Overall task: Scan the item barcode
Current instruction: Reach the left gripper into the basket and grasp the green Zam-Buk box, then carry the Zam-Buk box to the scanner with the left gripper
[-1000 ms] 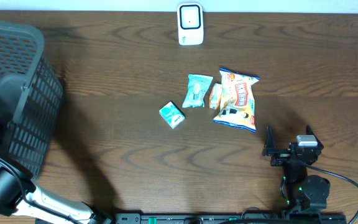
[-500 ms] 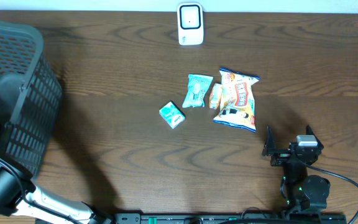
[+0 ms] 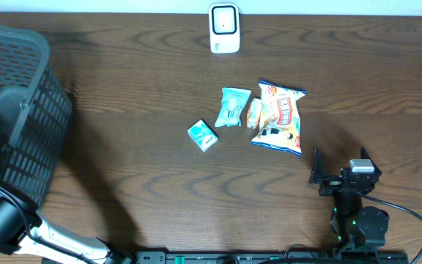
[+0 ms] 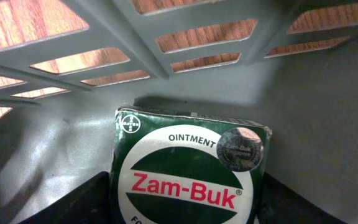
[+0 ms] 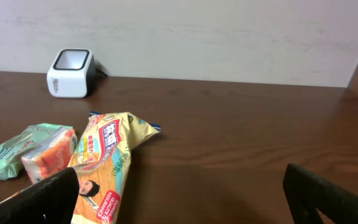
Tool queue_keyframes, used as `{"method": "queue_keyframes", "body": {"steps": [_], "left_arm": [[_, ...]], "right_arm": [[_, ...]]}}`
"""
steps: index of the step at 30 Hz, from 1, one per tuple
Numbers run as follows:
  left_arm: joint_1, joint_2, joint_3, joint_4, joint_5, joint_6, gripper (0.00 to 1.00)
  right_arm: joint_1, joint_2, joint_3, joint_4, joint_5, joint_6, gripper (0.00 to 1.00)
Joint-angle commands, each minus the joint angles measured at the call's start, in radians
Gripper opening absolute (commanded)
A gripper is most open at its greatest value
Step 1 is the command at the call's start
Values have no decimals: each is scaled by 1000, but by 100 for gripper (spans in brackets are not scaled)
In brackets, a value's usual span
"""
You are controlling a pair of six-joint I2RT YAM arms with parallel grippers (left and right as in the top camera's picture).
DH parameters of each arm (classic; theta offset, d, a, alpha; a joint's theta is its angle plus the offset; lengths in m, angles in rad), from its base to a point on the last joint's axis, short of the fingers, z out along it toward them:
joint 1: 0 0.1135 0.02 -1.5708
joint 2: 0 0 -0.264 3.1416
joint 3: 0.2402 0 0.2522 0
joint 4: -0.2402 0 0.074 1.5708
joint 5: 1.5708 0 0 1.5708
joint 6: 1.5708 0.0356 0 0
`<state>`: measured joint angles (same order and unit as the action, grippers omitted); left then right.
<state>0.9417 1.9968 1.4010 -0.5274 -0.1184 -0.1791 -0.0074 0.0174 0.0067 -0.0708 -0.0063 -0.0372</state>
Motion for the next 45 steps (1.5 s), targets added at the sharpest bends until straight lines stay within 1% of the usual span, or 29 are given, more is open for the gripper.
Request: {"method": "queue_keyframes", "body": {"steps": [1,3,7,13,18,21,23,26,28,30,32,34,35,36,39,41,45], "left_arm": [[11,2,-5,-6,-21,2,67],[11,-21,-5,-11,-21,-2,62],[11,-95,-5,-23,-15,-32,62],[11,-243,-5,-17,134,-48,62],[11,-383,-5,22,262,-120,62],[11,-476,-5,73,375,-190,62],[10,-539,-5,126,486,-246,62],[1,-620,-5,207,649,-355,62],[-23,-660,-5,255,727,-427,62],[-77,-692,-5,299,785,-499,62],[-156,-711,-5,327,820,-531,62],[-259,-718,-5,335,836,-533,62],[-344,-716,-6,332,836,-531,62],[-387,-712,-6,328,835,-522,62],[-570,-685,-6,307,832,-443,62],[-698,-653,-6,272,796,-381,62],[-912,-561,-6,196,610,-271,62]], "right_arm": [[11,-2,-1,-4,4,-9,99],[11,-2,-1,-4,4,-9,99],[11,-2,-1,-4,3,-9,99],[11,-2,-1,-4,4,-9,99],[11,-2,-1,-4,3,-9,99],[11,-2,-1,-5,3,-9,99],[11,-2,-1,-4,4,-9,99],[11,-2,-1,-4,4,-9,99],[11,-2,-1,-4,4,-9,99],[11,-2,-1,-4,3,-9,99],[11,-2,-1,-4,4,-9,99],[11,-2,-1,-4,4,-9,99],[11,-2,-1,-4,3,-9,99],[11,-2,-1,-4,4,-9,99],[11,-2,-1,-4,4,-9,99],[11,-2,-1,-5,4,-9,99],[11,-2,-1,-4,4,-9,99]]}}
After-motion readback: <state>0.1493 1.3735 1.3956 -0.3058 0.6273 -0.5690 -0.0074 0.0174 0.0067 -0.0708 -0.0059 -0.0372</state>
